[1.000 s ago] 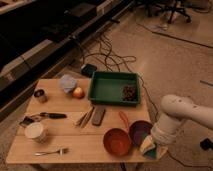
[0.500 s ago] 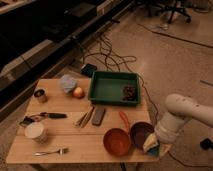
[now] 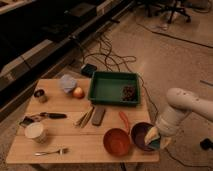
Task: Wipe purple bowl with sponge
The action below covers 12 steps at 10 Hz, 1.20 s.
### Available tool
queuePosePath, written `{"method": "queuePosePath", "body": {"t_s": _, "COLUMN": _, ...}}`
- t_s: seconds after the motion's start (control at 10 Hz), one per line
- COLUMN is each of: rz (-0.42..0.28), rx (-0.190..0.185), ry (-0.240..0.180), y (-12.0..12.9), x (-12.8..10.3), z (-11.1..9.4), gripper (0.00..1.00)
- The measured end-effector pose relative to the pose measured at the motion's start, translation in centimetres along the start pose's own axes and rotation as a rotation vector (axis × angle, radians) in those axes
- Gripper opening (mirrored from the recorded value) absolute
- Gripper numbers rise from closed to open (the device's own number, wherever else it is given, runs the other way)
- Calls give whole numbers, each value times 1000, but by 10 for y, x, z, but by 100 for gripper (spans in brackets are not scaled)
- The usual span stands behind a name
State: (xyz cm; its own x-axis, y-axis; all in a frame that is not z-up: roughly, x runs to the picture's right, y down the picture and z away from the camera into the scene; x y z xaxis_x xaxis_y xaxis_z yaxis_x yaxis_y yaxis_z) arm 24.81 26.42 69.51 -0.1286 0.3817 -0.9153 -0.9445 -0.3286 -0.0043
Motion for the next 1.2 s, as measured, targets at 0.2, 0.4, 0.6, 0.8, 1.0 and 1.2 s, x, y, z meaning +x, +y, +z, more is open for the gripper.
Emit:
{"method": "queuePosePath", "body": {"t_s": 0.2, "rz": -8, "rx": -13, "ry": 5, "y": 1, "x": -7, "z": 0, "gripper": 0}}
{"method": "queuePosePath", "body": {"t_s": 0.4, "rz": -44, "rx": -11, "ry": 4, "y": 13, "x": -8, "z": 0, "gripper": 0}}
{"method": "queuePosePath", "body": {"t_s": 0.6, "rz": -86, "rx": -1, "ry": -1, "y": 33, "x": -9, "z": -2, "gripper": 0}}
{"method": "queuePosePath", "body": {"t_s": 0.8, "rz": -124, "rx": 15, "ry": 0, "y": 54, "x": -7, "z": -1, "gripper": 0}}
{"method": "queuePosePath", "body": {"t_s": 1.0, "rz": -146, "rx": 20, "ry": 12, "y": 63, "x": -3, "z": 4, "gripper": 0}}
{"method": "queuePosePath", "body": {"t_s": 1.2, "rz": -175, "rx": 28, "ry": 34, "y": 71, "x": 11, "z": 15, "gripper": 0}}
